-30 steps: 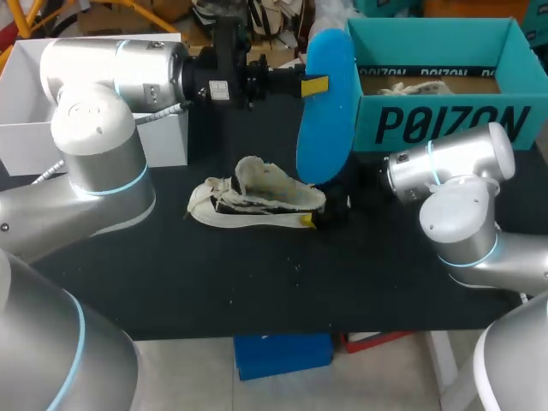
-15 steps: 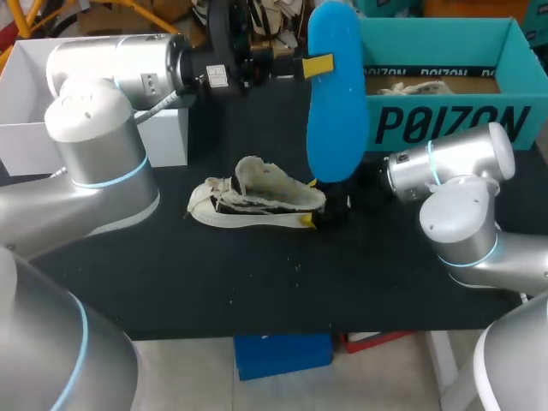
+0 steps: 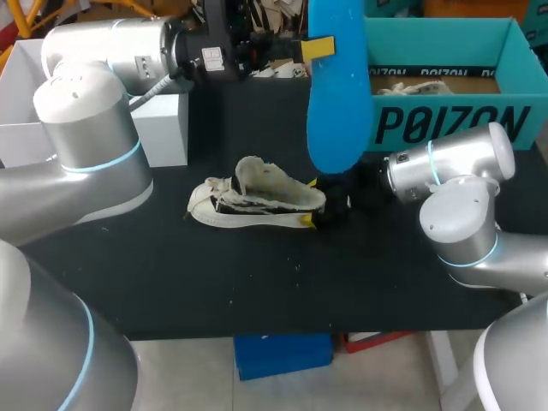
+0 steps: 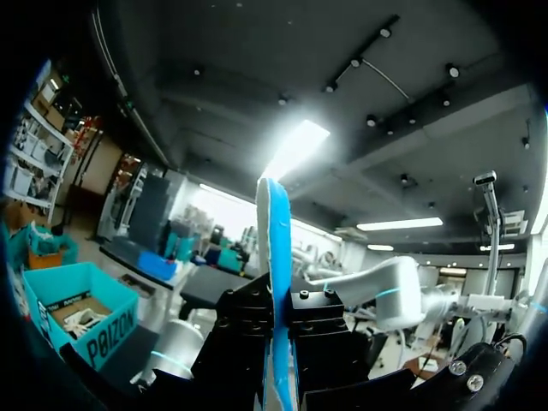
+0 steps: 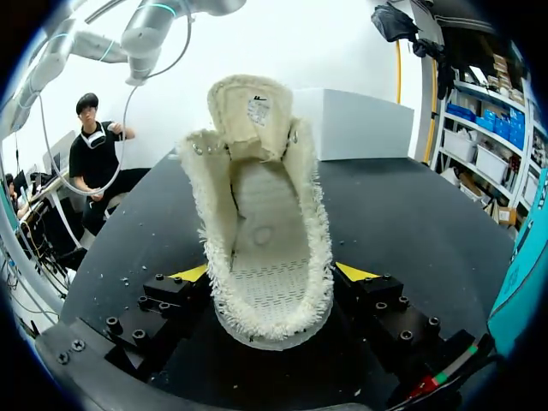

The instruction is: Take the shoe out of the shoebox, open the shoe tongue, remove and reinsert the insole, then place the shoe into the shoebox

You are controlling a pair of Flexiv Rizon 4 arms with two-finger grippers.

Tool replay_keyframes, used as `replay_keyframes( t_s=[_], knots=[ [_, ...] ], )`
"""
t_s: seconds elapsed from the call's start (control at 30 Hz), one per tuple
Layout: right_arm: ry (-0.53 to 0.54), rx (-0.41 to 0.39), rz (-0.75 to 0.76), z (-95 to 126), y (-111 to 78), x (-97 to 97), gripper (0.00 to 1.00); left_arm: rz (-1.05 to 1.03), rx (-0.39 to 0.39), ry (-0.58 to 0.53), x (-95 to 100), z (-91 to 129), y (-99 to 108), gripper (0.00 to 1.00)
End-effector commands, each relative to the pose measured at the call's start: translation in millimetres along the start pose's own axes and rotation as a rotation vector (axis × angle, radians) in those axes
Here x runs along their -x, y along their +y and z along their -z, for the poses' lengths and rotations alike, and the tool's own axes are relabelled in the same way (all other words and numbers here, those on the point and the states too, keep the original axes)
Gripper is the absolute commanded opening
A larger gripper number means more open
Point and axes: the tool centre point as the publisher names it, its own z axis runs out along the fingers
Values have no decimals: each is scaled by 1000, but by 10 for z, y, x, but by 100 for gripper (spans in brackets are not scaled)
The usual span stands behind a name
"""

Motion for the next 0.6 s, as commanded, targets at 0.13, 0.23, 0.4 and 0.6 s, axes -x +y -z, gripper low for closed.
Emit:
replay_keyframes(
  t_s=[0.13, 0.23, 0.4, 0.6],
  knots=[
    [-1, -3, -1, -11, -17, 9, 0, -3, 14, 4, 13, -10, -44, 0],
    [-1, -3, -1, -11, -17, 9, 0, -3, 14, 4, 13, -10, -44, 0],
    [-3, 4, 0, 14, 6, 5, 31, -3, 14, 4, 13, -10, -44, 0],
    [-6, -42, 40, 150, 95, 22, 100, -3, 14, 4, 13, -10, -44, 0]
  ],
)
